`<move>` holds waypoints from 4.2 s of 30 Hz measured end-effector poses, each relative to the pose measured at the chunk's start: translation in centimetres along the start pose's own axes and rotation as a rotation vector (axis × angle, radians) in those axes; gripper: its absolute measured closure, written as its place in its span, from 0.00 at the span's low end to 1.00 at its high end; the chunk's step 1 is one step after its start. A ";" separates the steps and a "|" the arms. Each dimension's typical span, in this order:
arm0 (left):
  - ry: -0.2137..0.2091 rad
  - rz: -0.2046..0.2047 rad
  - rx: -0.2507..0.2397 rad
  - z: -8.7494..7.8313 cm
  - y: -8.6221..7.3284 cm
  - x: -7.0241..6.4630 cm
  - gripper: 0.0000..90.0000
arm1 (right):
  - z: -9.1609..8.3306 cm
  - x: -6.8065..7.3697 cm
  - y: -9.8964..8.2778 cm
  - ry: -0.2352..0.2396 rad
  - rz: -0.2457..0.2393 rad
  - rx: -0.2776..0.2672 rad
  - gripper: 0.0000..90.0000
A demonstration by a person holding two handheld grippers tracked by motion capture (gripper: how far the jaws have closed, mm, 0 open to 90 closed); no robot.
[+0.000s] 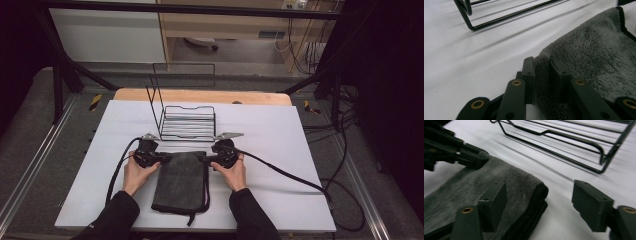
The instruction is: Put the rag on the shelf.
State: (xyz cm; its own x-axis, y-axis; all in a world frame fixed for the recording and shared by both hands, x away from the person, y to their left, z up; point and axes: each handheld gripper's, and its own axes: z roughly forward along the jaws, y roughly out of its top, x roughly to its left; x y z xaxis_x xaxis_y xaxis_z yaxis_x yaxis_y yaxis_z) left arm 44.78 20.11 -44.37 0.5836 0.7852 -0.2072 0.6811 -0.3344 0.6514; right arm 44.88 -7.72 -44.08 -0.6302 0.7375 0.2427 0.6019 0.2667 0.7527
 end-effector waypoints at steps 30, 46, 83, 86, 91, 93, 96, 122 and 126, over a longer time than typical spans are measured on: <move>-0.031 -0.003 -0.012 -0.2 -0.1 0.3 0.88 | 1.1 -0.3 -0.1 0.087 0.106 0.129 0.88; -0.092 -0.006 -0.136 -3.9 0.1 0.0 0.89 | -2.2 1.1 0.6 0.136 0.059 -0.013 0.89; -0.079 0.098 -0.387 -11.2 1.6 -3.5 0.89 | -8.5 4.4 3.3 0.130 -0.111 -0.268 0.89; -0.083 0.105 -0.404 -11.7 1.7 -3.8 0.89 | -9.1 4.7 3.5 0.128 -0.123 -0.287 0.89; -0.081 0.116 -0.433 -12.5 1.8 -4.2 0.89 | -9.9 5.2 3.8 0.126 -0.145 -0.317 0.89; -0.083 0.119 -0.444 -12.8 1.9 -4.3 0.89 | -10.1 5.4 3.9 0.125 -0.151 -0.322 0.89; -0.084 0.122 -0.463 -13.2 1.9 -4.4 0.89 | -10.6 5.7 4.1 0.125 -0.162 -0.346 0.89; -0.082 0.148 -0.604 -15.6 4.3 -5.3 0.89 | -13.5 7.3 6.2 0.075 -0.213 -0.501 0.89; -0.084 0.142 -0.625 -15.8 4.8 -5.4 0.89 | -13.9 7.5 6.6 0.070 -0.218 -0.519 0.89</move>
State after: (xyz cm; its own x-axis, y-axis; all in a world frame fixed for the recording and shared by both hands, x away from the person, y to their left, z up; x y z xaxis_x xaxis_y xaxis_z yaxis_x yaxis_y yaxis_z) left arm 37.91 22.55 -28.59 0.6989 0.7038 -0.1273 0.2235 -0.0458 0.9736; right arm 37.34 -9.07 -28.85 -0.7547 0.6519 0.0745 0.1453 0.0554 0.9878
